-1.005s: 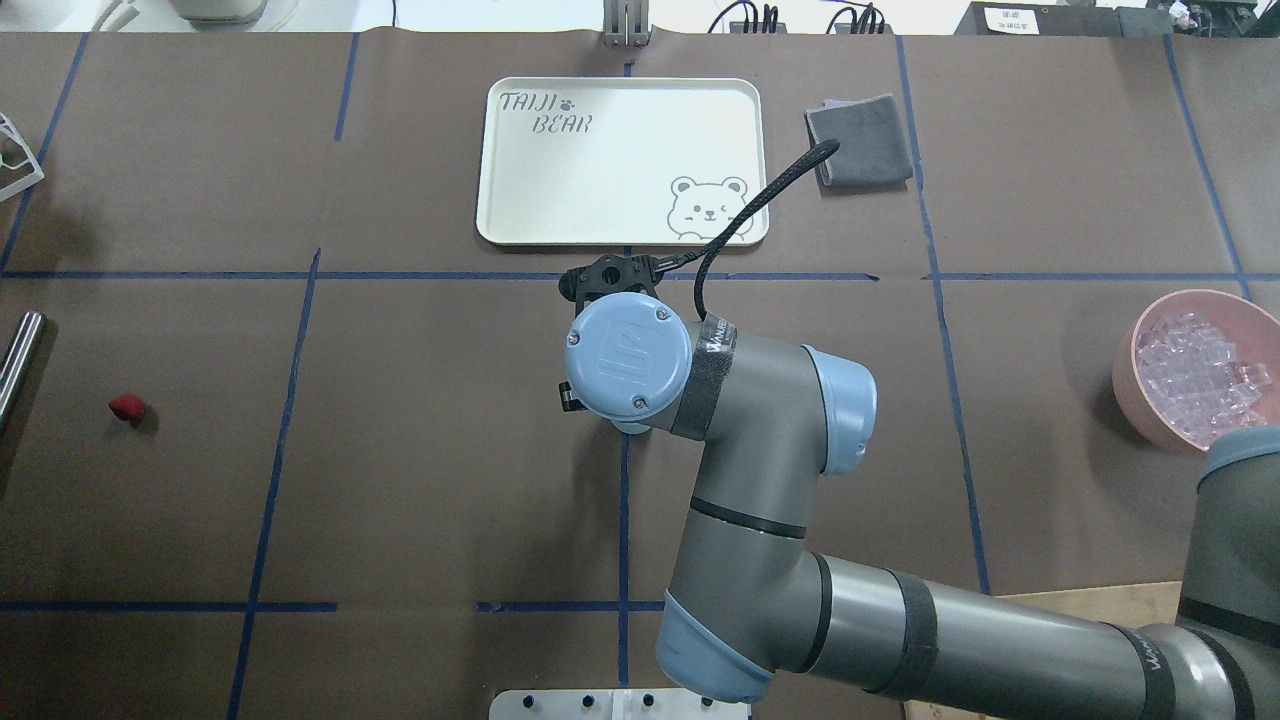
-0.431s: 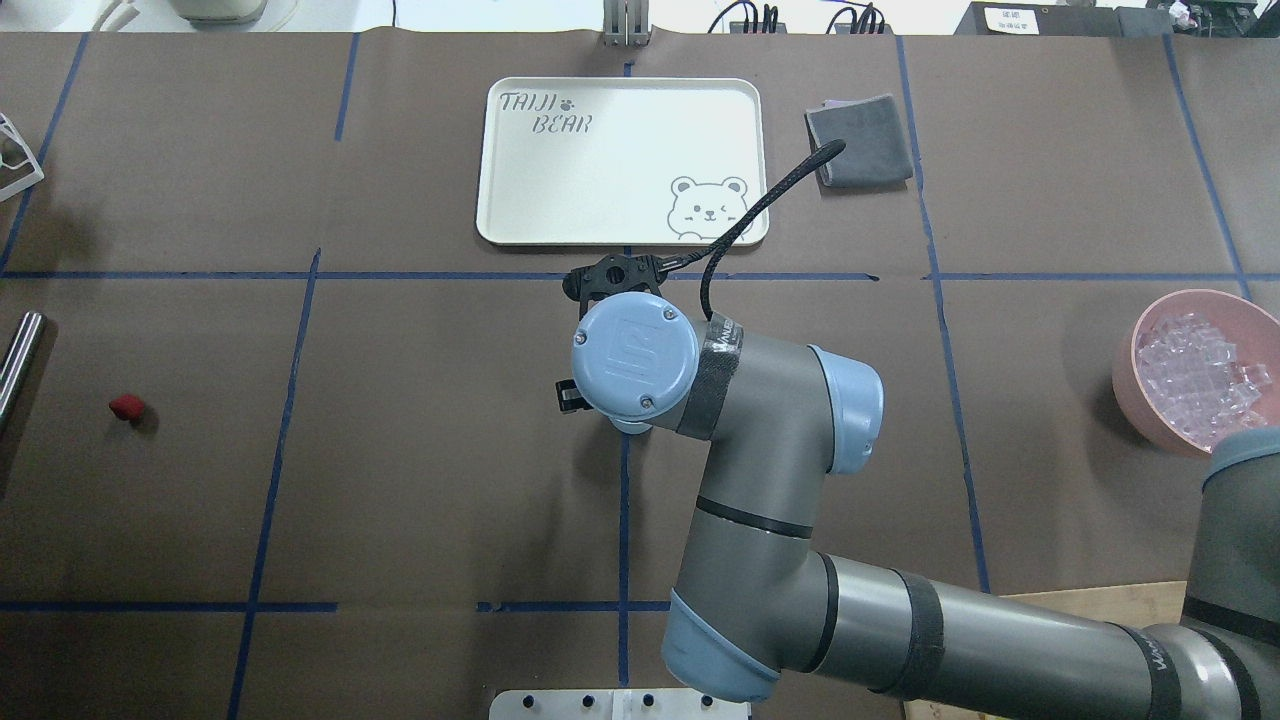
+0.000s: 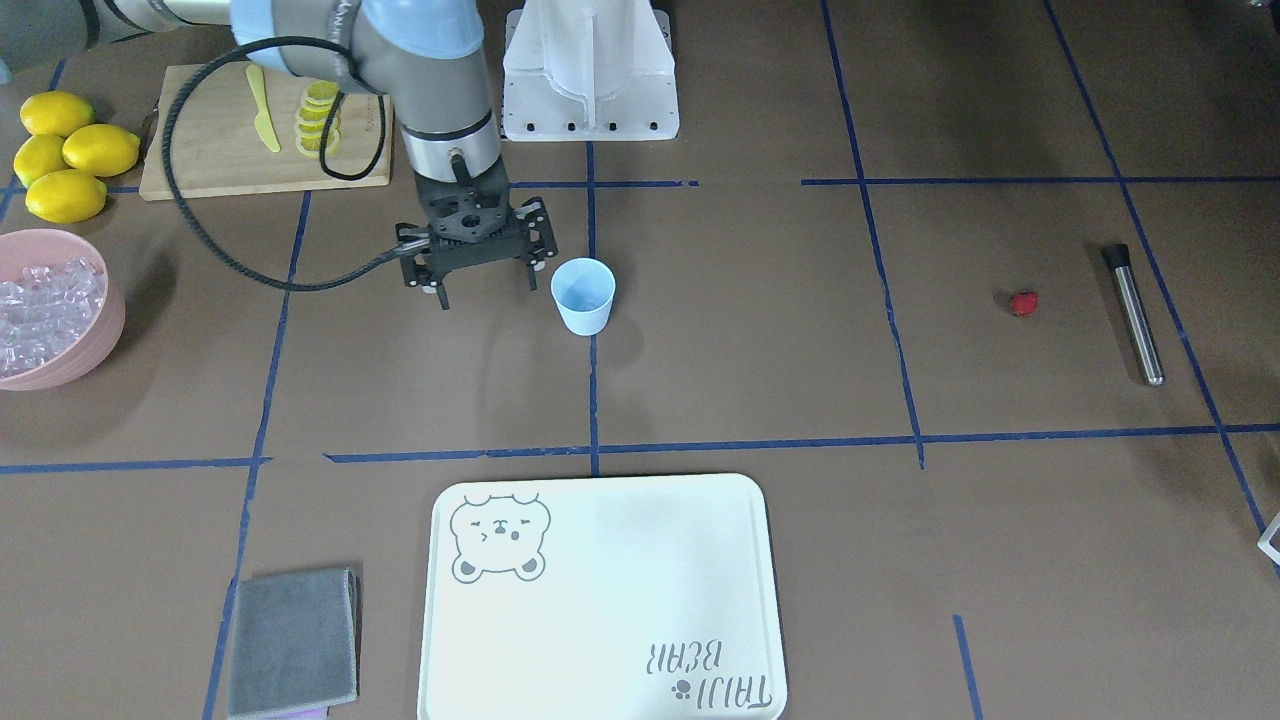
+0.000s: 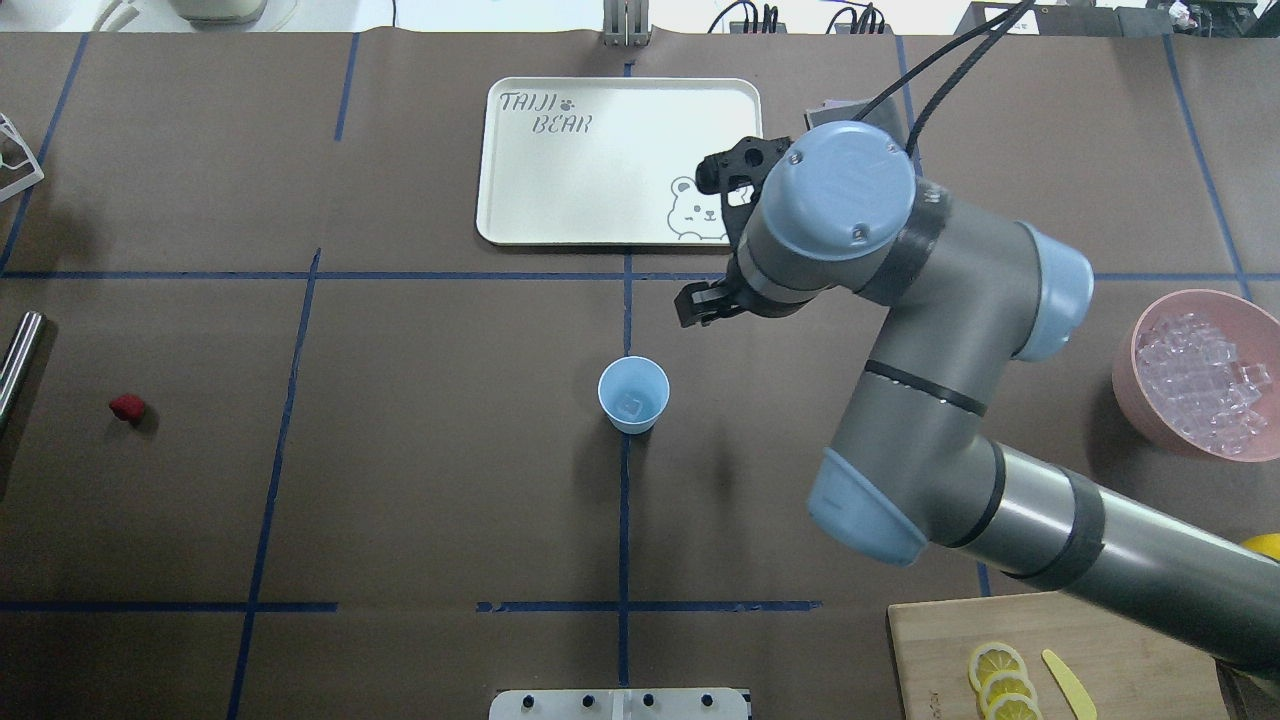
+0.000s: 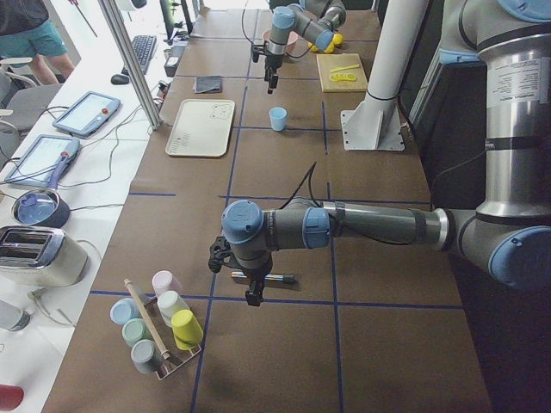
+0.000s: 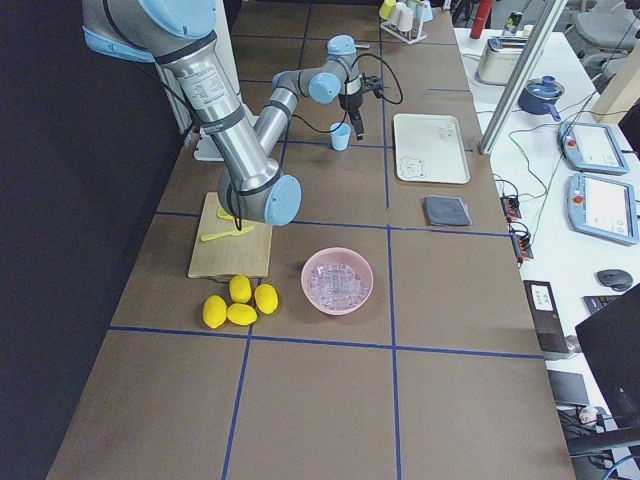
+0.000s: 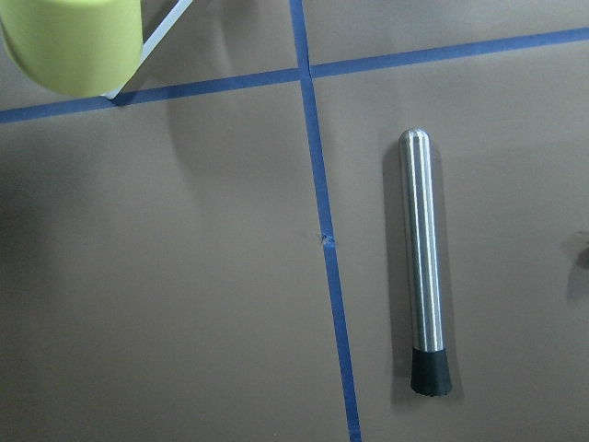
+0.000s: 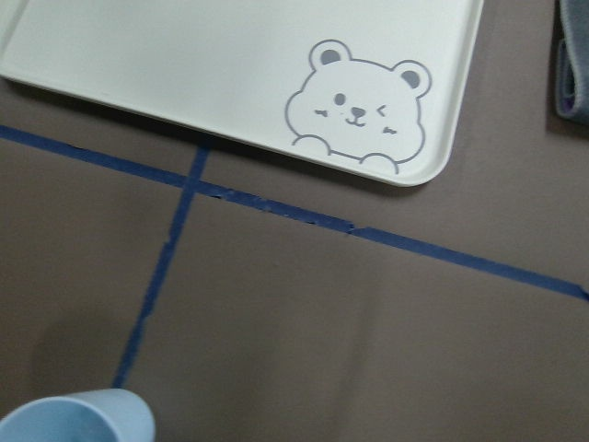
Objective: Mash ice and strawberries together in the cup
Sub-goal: 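Move the right gripper back to the pink ice bowl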
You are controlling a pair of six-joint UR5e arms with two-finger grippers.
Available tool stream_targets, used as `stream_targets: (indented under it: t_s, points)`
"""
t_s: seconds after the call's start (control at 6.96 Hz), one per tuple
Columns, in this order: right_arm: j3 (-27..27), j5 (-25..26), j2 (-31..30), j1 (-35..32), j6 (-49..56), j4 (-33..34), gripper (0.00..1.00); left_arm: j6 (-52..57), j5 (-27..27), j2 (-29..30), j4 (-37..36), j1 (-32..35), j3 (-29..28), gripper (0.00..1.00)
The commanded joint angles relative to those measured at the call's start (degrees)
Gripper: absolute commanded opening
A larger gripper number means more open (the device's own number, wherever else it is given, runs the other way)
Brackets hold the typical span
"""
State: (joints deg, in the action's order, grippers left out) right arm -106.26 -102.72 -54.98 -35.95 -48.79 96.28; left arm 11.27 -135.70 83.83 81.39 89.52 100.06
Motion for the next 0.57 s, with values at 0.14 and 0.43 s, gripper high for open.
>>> stream_targets:
  t_s: [0.14, 0.43]
  points:
    - [-3.5, -9.0, -7.7, -9.6, 10.6, -0.1, 0.99, 0.1, 0.0, -0.2, 0.1, 0.1, 0.5, 1.00]
    - [-4.0, -13.4, -16.0, -13.4, 12.8, -10.9, 0.99, 0.1, 0.0, -0.4, -0.1, 0.1, 2.9, 1.00]
